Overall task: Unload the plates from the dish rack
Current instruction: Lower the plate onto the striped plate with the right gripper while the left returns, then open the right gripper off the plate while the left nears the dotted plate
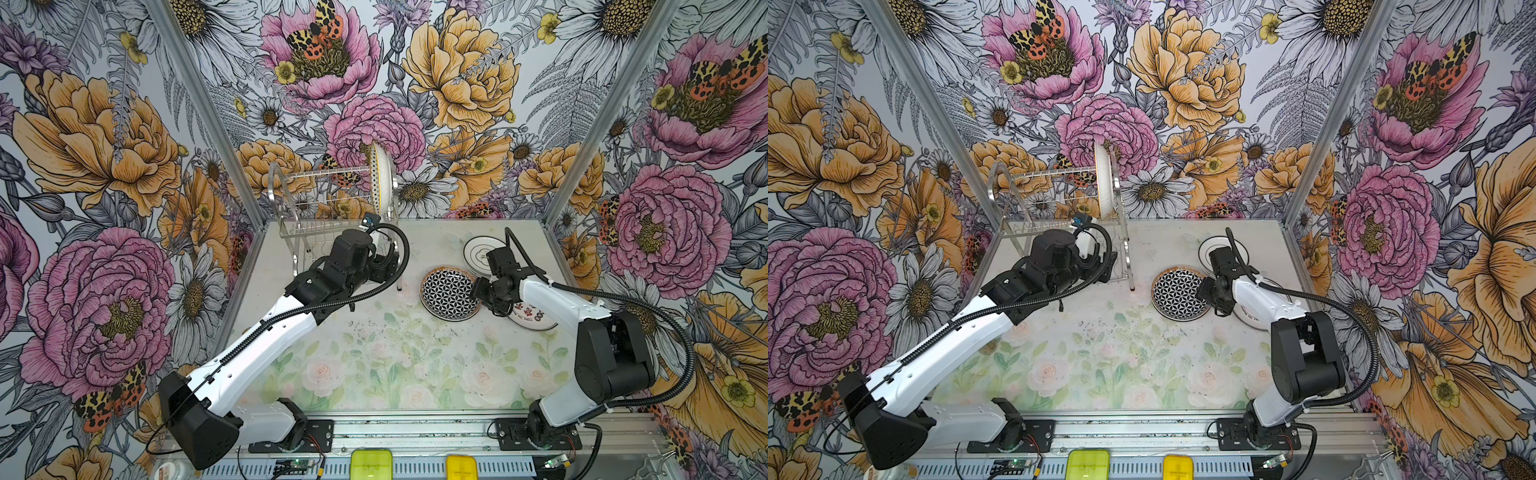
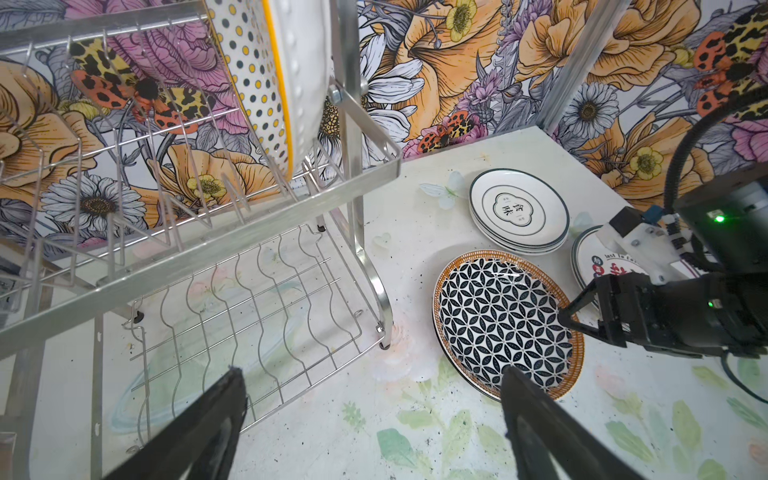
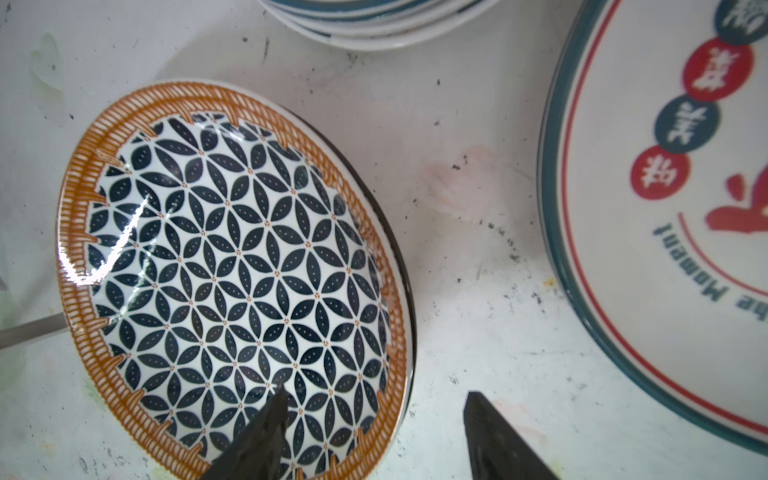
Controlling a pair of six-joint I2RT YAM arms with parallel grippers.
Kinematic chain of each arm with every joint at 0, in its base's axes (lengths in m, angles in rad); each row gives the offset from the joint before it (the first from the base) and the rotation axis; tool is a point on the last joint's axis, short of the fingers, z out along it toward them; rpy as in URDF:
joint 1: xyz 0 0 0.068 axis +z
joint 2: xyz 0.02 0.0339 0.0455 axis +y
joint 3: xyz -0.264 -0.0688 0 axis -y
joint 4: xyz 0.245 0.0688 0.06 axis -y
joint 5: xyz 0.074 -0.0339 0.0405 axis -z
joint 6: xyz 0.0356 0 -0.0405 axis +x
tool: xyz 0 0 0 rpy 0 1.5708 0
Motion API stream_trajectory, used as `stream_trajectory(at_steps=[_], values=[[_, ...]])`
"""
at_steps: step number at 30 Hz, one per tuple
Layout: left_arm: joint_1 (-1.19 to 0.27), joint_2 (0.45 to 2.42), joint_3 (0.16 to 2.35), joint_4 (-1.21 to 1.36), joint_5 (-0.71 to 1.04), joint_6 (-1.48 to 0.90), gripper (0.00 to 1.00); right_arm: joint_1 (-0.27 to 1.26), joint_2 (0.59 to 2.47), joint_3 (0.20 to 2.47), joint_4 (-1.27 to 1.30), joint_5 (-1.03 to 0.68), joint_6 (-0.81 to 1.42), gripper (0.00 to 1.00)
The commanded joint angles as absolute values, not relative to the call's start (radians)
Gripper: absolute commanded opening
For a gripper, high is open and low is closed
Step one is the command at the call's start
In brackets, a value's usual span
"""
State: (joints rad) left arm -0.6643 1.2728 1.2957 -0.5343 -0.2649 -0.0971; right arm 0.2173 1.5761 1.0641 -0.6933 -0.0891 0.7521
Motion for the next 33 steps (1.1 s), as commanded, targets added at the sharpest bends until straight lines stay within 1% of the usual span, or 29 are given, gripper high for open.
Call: stream_trajectory(at_steps=[1, 2, 3, 4, 9, 11, 19, 26, 33], values=[[-0.625, 1.264, 1.326, -0.532, -0.251, -0.088, 0.99, 0.223, 1.525, 1.099, -0.709, -0.045, 0.732, 0.78], [-0.619, 1.265, 1.336, -0.533, -0.242, -0.085, 0.99, 0.224, 1.518, 1.097, -0.709, -0.045, 0.731, 0.84], [-0.612, 1.268, 1.346, -0.533, -0.239, -0.084, 0.99, 0.224, 1.509, 1.097, -0.709, -0.045, 0.729, 0.94], [-0.607, 1.27, 1.357, -0.534, -0.234, -0.082, 0.99, 0.223, 1.502, 1.097, -0.709, -0.047, 0.729, 0.99], [-0.583, 1.29, 1.416, -0.537, -0.216, -0.077, 0.99, 0.222, 1.462, 1.1, -0.709, -0.053, 0.723, 0.99], [-0.573, 1.304, 1.441, -0.535, -0.171, -0.077, 0.99, 0.222, 1.449, 1.106, -0.71, -0.059, 0.72, 0.99], [-0.524, 1.423, 1.578, -0.528, -0.105, -0.068, 0.99, 0.221, 1.396, 1.131, -0.709, -0.102, 0.7, 0.99], [-0.467, 1.502, 1.641, -0.467, -0.033, -0.077, 0.99, 0.201, 1.34, 1.117, -0.707, -0.124, 0.685, 0.99], [-0.453, 1.553, 1.689, -0.455, 0.023, -0.054, 0.99, 0.168, 1.312, 1.098, -0.706, -0.146, 0.672, 0.99]])
